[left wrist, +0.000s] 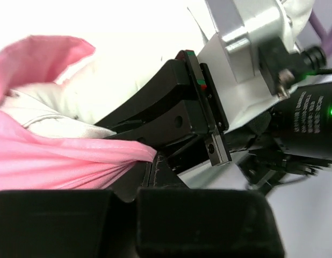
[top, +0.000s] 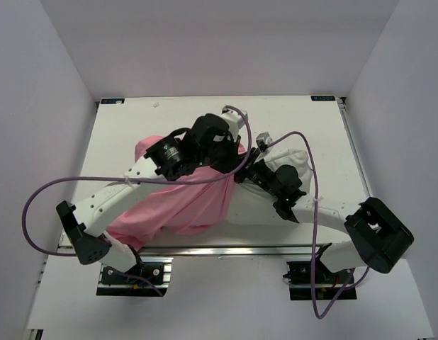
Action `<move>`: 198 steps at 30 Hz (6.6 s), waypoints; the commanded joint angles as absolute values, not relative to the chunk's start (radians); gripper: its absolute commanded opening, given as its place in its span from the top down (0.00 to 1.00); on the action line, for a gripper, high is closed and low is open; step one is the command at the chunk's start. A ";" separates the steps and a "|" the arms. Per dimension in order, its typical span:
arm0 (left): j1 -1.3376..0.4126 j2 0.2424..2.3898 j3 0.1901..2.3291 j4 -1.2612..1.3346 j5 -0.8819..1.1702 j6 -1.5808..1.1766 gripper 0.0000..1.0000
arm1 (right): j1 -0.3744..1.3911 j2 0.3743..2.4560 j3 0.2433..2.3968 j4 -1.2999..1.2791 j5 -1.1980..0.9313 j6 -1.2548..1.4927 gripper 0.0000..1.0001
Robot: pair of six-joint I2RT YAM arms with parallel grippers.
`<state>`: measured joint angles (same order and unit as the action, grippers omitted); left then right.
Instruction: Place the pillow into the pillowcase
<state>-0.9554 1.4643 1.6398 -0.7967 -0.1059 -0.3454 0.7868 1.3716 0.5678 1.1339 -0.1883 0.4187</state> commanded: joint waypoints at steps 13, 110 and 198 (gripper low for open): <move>-0.703 1.519 1.789 -0.506 -0.017 -0.370 1.00 | 0.850 1.268 0.721 0.757 0.055 0.288 1.00; -0.623 1.517 1.095 -0.157 0.092 -0.560 0.02 | 0.785 1.333 1.187 -0.238 0.252 0.044 1.00; -0.380 1.999 2.091 -1.154 -0.471 -0.307 0.79 | 0.454 1.926 1.673 -0.123 -0.599 -0.054 0.11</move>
<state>-0.3874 1.9915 2.0819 -1.1732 -0.4728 -0.3386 0.4816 1.8679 1.5894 -0.0868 -0.3676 0.0013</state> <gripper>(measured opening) 0.263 0.894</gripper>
